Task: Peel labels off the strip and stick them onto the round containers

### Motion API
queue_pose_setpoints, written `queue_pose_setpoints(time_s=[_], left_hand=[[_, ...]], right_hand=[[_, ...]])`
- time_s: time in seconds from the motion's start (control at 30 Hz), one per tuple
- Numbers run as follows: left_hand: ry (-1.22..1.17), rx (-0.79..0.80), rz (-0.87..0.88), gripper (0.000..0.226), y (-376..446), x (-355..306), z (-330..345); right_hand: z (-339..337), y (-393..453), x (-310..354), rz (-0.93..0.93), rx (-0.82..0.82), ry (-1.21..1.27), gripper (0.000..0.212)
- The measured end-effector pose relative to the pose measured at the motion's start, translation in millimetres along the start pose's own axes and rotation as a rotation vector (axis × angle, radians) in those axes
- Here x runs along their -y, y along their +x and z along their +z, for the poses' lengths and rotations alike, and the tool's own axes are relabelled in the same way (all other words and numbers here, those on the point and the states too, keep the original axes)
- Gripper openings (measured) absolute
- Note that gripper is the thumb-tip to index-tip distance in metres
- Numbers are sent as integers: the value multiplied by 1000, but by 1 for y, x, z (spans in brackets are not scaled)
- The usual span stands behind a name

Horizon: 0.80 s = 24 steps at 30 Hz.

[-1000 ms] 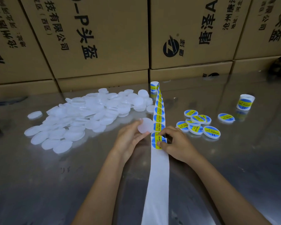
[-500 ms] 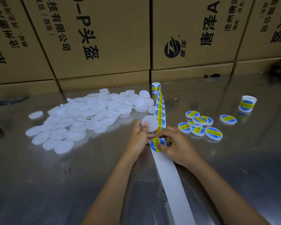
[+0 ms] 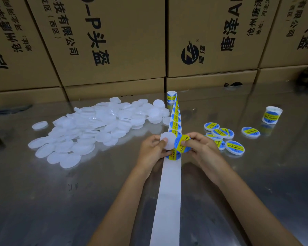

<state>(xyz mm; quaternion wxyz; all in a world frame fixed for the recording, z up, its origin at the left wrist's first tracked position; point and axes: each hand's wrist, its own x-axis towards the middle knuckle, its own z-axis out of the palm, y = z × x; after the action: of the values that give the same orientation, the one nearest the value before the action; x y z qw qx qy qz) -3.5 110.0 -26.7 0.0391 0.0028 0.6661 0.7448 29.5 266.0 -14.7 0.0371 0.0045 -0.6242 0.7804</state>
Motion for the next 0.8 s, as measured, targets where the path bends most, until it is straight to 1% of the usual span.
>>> queue_pose_setpoints(time_s=[0.13, 0.2, 0.27, 0.4, 0.63, 0.8], left_hand=[[-74, 157, 6, 22, -8, -3, -3], [-123, 225, -21, 23, -10, -5, -1], [-181, 259, -67, 24, -11, -6, 2], [-213, 280, -99, 26, -10, -5, 5], [-226, 292, -93, 20, -9, -3, 6], [-234, 289, -90, 24, -9, -3, 7]], right_hand=[[3, 2, -2, -83, -78, -97, 15], [4, 3, -3, -129, -123, -144, 18], [4, 3, -3, -155, -157, -178, 20], [5, 3, -3, -204, -192, -228, 25], [7, 3, -5, -247, -178, -308, 26], [5, 5, -8, -270, -196, -335, 28]])
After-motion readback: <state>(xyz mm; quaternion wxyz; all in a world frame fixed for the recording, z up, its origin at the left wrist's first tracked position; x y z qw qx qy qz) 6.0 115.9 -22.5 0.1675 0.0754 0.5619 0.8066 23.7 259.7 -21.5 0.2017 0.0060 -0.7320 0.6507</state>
